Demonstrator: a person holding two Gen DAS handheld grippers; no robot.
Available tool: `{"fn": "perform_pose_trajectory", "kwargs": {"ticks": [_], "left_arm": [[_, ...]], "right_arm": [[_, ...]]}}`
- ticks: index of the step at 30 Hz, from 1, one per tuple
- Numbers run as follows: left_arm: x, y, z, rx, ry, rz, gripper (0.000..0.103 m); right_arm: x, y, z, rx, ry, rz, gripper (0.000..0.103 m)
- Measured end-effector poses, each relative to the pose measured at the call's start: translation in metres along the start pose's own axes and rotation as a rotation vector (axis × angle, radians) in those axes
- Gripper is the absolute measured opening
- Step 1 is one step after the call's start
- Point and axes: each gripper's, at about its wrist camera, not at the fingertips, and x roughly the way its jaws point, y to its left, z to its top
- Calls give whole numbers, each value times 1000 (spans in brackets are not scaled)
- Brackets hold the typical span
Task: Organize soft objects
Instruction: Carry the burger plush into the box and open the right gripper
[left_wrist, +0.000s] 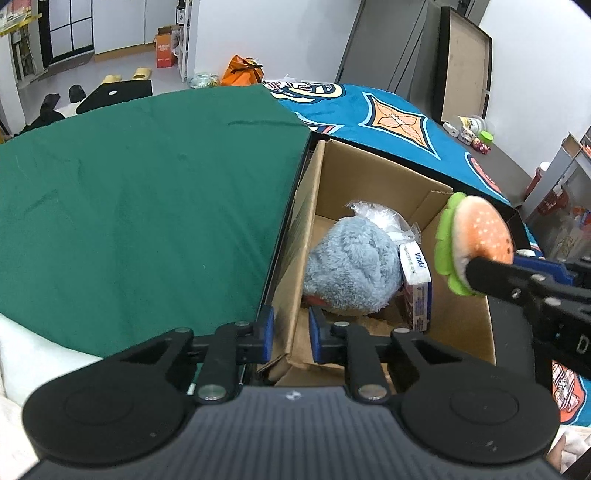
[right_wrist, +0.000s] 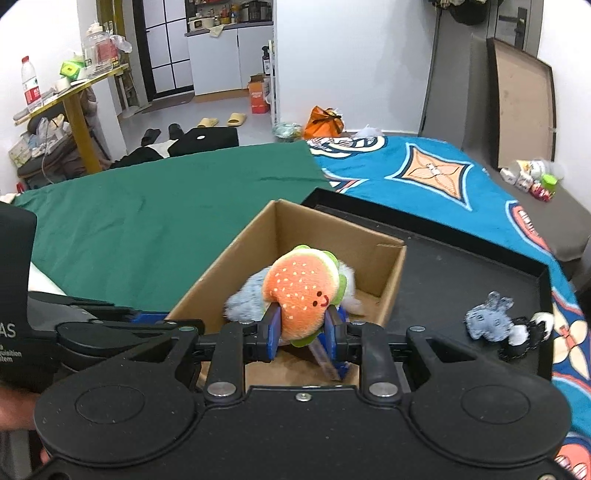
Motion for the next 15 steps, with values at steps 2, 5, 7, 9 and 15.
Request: {"fn": "perform_pose_trajectory", "kwargs": {"ticks": [2,5,7,9,15], "left_arm": [[0,1,0,-7,-2,-1,15],[1,3,0,-18,-4,-6,13],[1,4,0,-25,-3,-10,13],[2,5,1,-30,0,-8,13],[2,1,1,-14,3,6,13]], "right_arm": [[2,3,0,15,7,16,25],[5,7,0,28,18,32,29],[6,9,-1,35,23,52,38],[7,13,-2,42,43,93,41],[5,13,-5,39,61,81,51]]}}
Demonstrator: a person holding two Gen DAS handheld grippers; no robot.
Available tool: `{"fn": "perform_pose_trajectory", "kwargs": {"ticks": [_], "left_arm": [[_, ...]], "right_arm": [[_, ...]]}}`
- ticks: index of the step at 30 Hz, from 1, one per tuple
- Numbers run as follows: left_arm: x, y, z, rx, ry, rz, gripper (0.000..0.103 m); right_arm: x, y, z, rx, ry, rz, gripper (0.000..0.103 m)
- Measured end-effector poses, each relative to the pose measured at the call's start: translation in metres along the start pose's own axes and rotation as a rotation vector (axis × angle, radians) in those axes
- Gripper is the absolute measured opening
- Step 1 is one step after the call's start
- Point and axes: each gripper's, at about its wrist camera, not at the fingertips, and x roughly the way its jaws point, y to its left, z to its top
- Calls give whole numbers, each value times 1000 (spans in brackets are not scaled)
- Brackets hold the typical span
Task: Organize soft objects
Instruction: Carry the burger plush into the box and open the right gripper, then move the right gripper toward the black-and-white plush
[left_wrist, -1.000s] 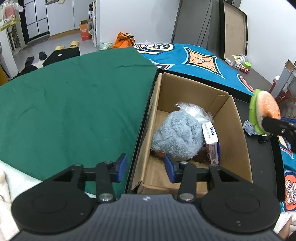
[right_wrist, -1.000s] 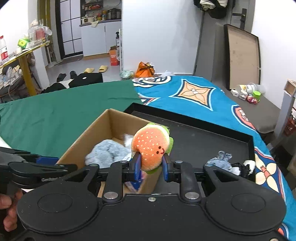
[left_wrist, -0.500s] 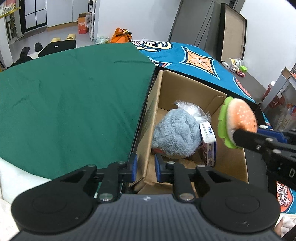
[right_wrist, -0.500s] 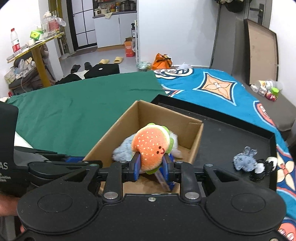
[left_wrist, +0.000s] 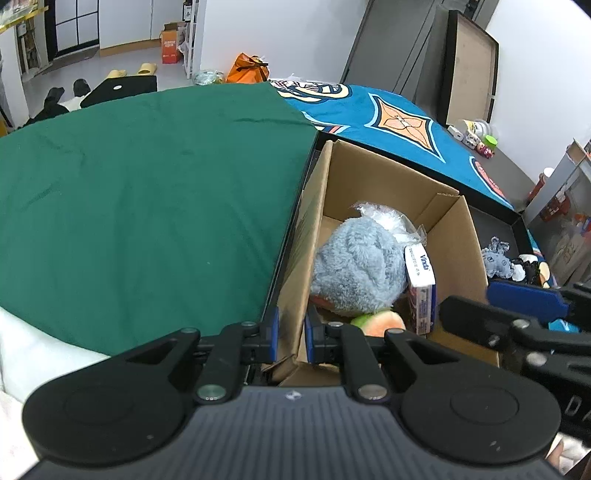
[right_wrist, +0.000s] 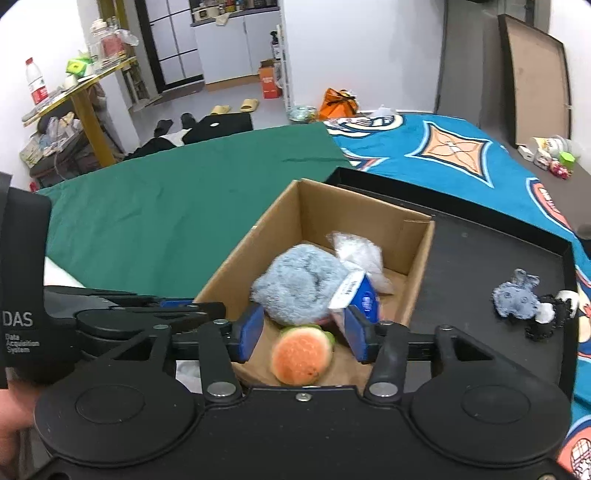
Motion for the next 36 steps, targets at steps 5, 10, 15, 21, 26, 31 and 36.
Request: {"fn": "perform_pose_trajectory", "kwargs": {"ticks": [5,10,15,21,26,31,36], "left_arm": [[-2,0,-1,0,-3,8,13],[-4,-3,-2,23,-13,20,14],[-6,-7,-2,42,-22,39,14],[-6,-15,-2,85,-22,99,21],[-8,-22,-3,115,-45,147,41],[-8,-27,-3,139,-50,169,49],[-7,-33,-2,156,-54,191,49]], "right_arm": [[-6,-14,-1,24,-7,-34,57],[-14,-29,-1,37,-23,-60,64],[-19,-42,-2,19,-29,-87,66],[-23,-56,-7,12,-28,-97,71],[-24,-69,-10,13,-32,-109,74],[-24,-91,-13,24,-38,-139,75],[-23,-115,-14,35,-44,-158,75]]}}
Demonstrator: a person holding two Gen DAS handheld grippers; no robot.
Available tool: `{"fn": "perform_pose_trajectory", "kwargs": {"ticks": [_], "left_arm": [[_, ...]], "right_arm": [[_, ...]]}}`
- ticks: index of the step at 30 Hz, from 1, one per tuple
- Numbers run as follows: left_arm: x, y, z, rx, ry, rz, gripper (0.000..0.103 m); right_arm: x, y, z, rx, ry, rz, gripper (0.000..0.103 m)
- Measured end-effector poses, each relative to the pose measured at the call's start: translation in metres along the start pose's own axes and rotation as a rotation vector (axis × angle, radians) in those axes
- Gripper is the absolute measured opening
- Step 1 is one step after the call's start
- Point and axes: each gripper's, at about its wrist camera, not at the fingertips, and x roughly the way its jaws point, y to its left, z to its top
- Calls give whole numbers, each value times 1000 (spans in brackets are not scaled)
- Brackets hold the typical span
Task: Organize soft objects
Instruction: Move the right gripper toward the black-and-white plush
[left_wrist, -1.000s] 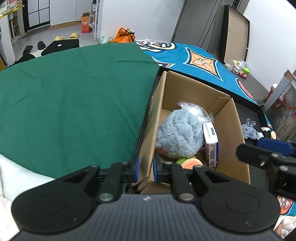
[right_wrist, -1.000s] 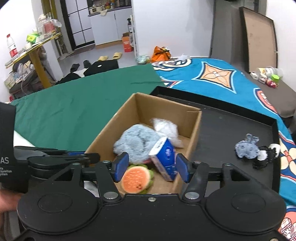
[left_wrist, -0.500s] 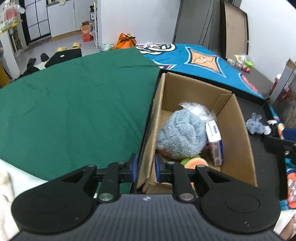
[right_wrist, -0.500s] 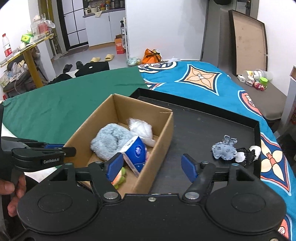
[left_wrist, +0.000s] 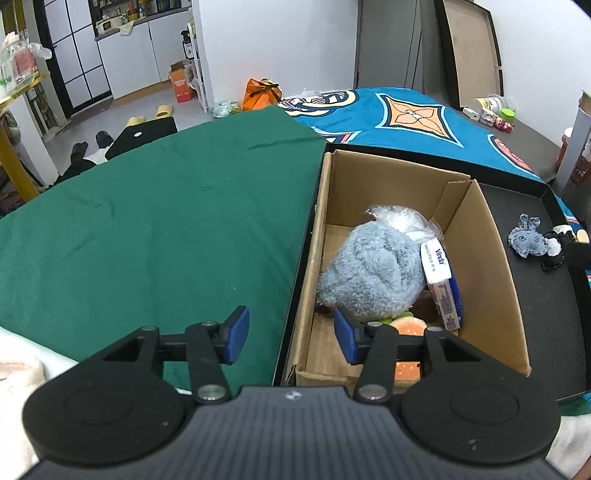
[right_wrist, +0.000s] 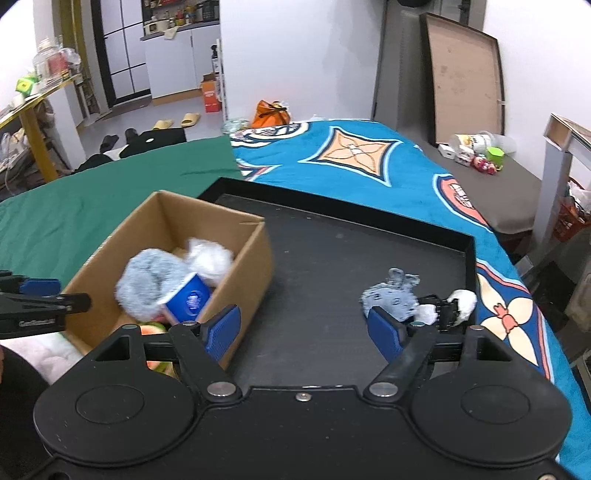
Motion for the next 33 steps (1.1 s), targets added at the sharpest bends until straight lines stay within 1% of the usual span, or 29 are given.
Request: {"fn": "perform_pose_trajectory", "kwargs": {"ticks": [6,9,11,16,20,23,26,30,31,33], "left_arm": [[-1,-6,1,30,-7,19,49],[3,-13,2,69,16,58,49],[5,-19,3,98,37,67,49],[2,-23,7,119,38,82,50],[2,-31,11,150,48,99,56],[2,-40,13,178,35,102,58],[2,-49,16,195,18,143,59],[-6,-54,20,179,-59,140,61],[-6,-55,22,175,-63,138,61],[-4,-59,26,174,-52,143,61]], "right_arm": [[9,-25,-5,32,-11,-20,75],[17,-40,-12,67,-20,-21,76],[22,-48,-17,88,-31,-30,76],[31,-77,-29,217,-42,-44,76],[37,-100,-32,296,-62,-46,75],[42,-116,-32,342,-77,-39,71],[50,-129,-33,383,-74,-30,67],[60,-140,-38,426,-64,-14,53],[63,-142,-40,436,-61,-7,51],[67,-146,-42,456,-49,8,49]]}}
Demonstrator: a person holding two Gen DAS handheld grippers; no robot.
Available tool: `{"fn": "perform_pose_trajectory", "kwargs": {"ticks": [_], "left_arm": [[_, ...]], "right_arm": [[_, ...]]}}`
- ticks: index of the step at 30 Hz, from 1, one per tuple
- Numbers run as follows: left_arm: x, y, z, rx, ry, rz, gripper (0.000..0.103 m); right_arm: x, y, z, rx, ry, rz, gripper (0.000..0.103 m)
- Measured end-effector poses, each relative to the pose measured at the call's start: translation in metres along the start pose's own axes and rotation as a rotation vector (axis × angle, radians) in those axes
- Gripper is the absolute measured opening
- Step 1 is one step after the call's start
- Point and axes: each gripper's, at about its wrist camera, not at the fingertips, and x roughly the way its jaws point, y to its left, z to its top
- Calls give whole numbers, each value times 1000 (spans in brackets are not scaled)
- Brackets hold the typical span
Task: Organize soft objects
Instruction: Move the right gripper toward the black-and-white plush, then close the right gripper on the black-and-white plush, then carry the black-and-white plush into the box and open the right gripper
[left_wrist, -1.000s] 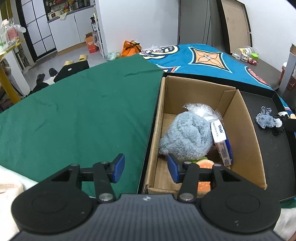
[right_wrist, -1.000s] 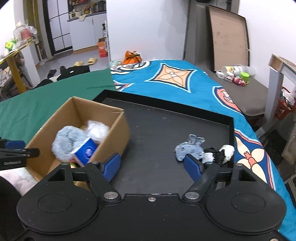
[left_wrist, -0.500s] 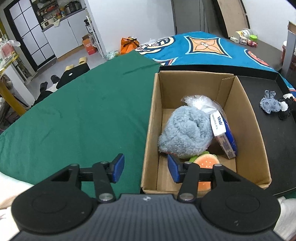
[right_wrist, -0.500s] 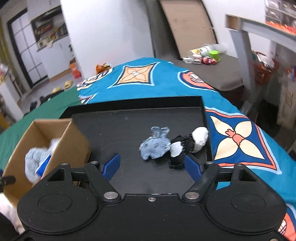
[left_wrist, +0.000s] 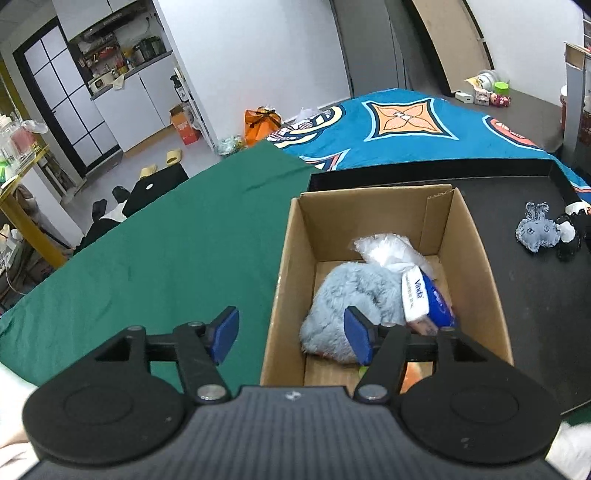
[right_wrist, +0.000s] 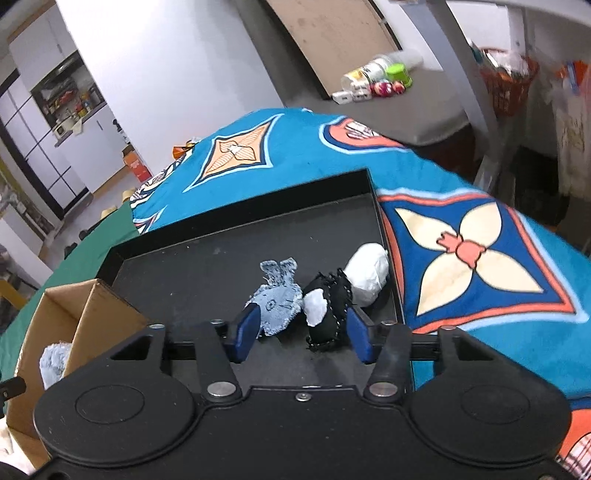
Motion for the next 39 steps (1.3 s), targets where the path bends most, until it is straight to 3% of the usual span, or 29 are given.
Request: {"fn": "perform_pose_trajectory", "kwargs": {"ticks": [11,12,13,14,18,24,39], "left_arm": [[13,-20,5,72,31,82,62],[15,-19,4,63,41,82,62],[16,-17,3,50,45,77,62],[16,-16,2,44,46,76,62],[16,-10,0,29,52,81,62],[8,-1,1,19,41,69,62],[-3,20,-1,4,21,32,62]], "right_arm": [[22,-25,-2,106,7,9,48],[24,-28,-2,117,9,3,40],[26,-29,-2,123,10,-1,26],[27,-31,-2,128,9,-3,20],[29,-31,-4,121,29,-9,10],[17,-25,-2,92,5,-24,9],[-20,10,1,9,-83,31,9]]}}
